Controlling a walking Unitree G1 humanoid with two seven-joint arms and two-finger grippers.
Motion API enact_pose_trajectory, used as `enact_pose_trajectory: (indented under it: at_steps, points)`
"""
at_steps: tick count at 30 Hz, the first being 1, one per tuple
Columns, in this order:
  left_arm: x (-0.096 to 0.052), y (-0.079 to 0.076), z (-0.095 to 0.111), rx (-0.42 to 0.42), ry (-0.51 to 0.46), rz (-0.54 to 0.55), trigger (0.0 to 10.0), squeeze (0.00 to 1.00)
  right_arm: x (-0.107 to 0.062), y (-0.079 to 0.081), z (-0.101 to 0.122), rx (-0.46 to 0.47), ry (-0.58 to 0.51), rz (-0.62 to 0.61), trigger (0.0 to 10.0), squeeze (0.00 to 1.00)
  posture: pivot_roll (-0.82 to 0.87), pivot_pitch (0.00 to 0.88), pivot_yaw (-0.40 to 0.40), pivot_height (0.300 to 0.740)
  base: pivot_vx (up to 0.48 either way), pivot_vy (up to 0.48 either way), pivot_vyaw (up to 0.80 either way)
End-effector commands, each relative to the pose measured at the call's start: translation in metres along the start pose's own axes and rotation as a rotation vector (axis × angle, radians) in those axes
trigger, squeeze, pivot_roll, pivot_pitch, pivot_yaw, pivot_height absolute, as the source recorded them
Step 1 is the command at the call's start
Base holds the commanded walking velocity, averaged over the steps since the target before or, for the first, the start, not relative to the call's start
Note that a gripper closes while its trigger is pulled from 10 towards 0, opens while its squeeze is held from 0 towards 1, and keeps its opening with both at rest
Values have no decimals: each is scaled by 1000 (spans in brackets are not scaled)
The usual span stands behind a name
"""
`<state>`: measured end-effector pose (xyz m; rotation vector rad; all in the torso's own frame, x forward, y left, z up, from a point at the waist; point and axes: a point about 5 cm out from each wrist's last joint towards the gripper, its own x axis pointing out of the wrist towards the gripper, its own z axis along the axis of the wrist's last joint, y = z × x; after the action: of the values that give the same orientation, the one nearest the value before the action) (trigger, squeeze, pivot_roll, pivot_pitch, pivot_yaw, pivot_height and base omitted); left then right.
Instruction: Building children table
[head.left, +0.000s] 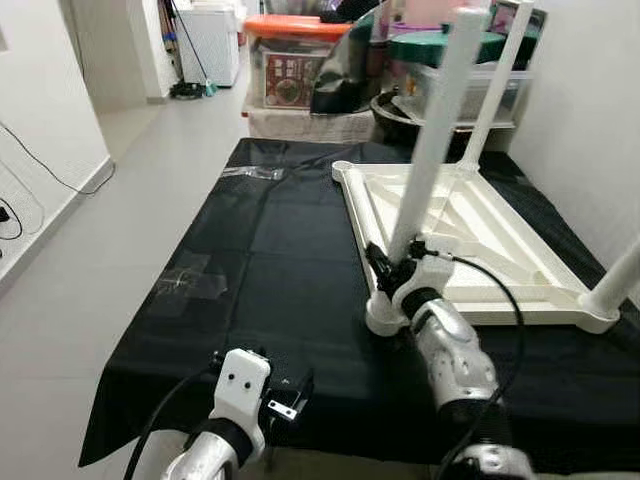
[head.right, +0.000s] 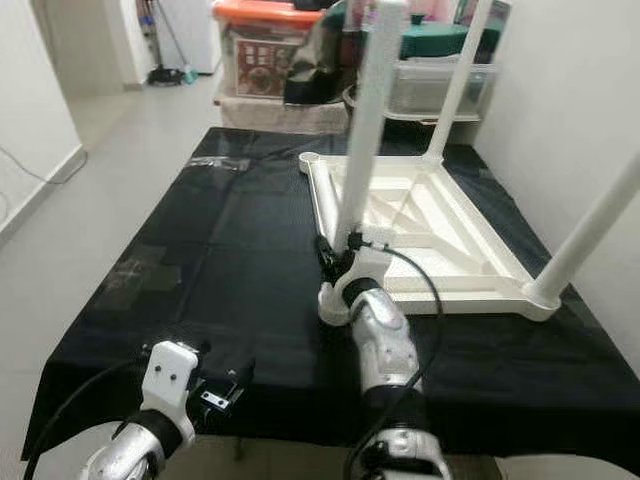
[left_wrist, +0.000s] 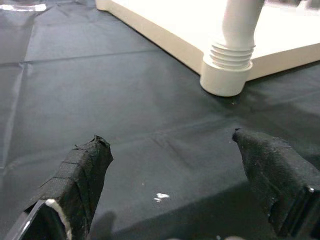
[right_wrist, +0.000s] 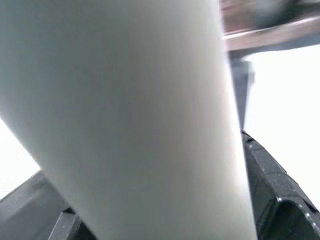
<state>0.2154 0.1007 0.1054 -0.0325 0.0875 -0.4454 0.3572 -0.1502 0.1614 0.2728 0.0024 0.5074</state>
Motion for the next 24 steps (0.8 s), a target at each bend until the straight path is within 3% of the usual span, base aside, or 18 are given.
enact_pose_trajectory:
  at_steps: [1,2,3,4,5,7,12,16,17,21,23,24]
  points:
    - [1,0,-4,-4,17,-3,10000,0,4,15,-1,48,61,262,10000,0,137,0,-62,740,0,0,0]
    - [2,0,-4,-3,17,-3,10000,0,1,16,3,55,92,375,10000,0,137,0,-62,740,0,0,0]
    - [2,0,-4,-3,17,-3,10000,0,1,16,3,55,92,375,10000,0,137,0,-62,740,0,0,0]
    - [2,0,-4,-3,17,-3,10000,0,-3,20,6,51,126,515,10000,0,139,0,-64,740,0,0,0]
    - [2,0,-4,-3,17,-3,10000,0,-3,20,6,51,126,515,10000,0,139,0,-64,740,0,0,0]
    - [2,1,-4,1,15,1,10000,0,-6,31,7,-12,216,739,10000,0,146,0,-69,740,0,0,0]
    - [3,1,-4,4,12,5,10000,0,0,42,2,-89,314,910,10000,0,152,0,-71,740,0,0,0]
    - [2,1,-4,4,12,5,10000,0,2,45,-1,-122,342,951,10000,0,151,0,-70,740,0,0,0]
    - [2,1,-3,3,11,3,10000,0,7,52,-8,-192,371,980,0,0,153,0,-69,740,0,0,0]
    - [2,0,-3,3,4,-1,10000,0,12,54,-11,-212,350,922,0,0,152,0,-69,740,0,0,0]
    - [0,-2,1,6,-27,-12,10000,0,17,48,-13,-230,292,754,0,0,147,0,-71,740,0,0,0]
    - [0,-2,1,6,-27,-12,10000,0,17,48,-13,-230,292,754,0,0,147,0,-71,740,0,0,0]
